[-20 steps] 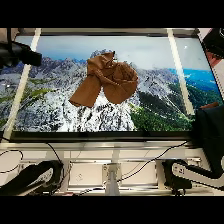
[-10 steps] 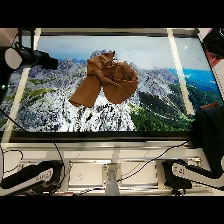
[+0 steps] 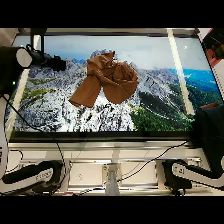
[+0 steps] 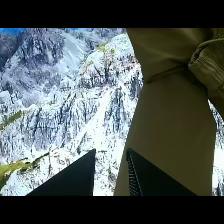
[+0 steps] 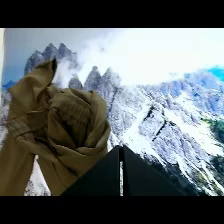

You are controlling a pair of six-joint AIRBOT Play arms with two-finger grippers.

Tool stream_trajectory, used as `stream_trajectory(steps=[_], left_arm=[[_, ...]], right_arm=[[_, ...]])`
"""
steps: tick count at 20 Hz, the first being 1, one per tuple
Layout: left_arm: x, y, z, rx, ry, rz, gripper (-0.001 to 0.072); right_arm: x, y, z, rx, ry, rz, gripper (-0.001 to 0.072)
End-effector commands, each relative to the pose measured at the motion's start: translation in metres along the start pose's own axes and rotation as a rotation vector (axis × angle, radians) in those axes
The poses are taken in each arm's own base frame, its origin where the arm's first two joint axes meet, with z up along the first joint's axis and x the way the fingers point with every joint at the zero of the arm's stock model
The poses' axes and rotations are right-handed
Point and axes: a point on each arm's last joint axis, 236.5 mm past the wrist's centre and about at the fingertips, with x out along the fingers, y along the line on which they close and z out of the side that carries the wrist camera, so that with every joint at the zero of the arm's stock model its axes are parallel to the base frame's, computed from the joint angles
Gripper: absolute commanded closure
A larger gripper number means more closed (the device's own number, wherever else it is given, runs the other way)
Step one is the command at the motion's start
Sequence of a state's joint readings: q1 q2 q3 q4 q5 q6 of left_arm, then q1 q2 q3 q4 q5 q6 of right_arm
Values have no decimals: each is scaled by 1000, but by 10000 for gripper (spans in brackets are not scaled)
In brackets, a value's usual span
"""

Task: Fold the clothes and pants, and hang the long-sleeved shirts on hangers.

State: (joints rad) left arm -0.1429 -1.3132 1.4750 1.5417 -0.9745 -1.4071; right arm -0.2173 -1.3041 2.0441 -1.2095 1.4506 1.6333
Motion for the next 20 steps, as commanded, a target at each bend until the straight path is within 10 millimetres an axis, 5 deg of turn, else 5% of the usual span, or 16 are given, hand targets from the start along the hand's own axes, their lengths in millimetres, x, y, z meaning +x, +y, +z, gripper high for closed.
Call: stream_trajectory(steps=[1, 4, 7, 8, 10, 14, 17, 20], left_arm=[[1, -1, 3, -3, -13, -4, 465], [1, -1, 3, -3, -13, -4, 465], [1, -1, 3, -3, -12, -4, 466], [1, -1, 3, -3, -12, -4, 465], [1, -1, 3, -3, -12, -4, 465], [1, -1, 0, -3, -1, -5, 466], [1, -1, 0, -4, -1, -4, 466], [1, -1, 0, -4, -1, -5, 466]], right_arm=[[8, 49, -1, 38, 1, 218, 674], [46, 83, -42, 31, 139, 293, 673], [96, 154, -80, 0, 194, 408, 671], [113, 182, -94, -64, 192, 446, 615], [148, 221, -134, -325, 209, 465, 299], [225, 232, -208, -569, 301, 337, 296], [266, 229, -258, -687, 397, 350, 178], [297, 236, -273, -725, 364, 358, 164]])
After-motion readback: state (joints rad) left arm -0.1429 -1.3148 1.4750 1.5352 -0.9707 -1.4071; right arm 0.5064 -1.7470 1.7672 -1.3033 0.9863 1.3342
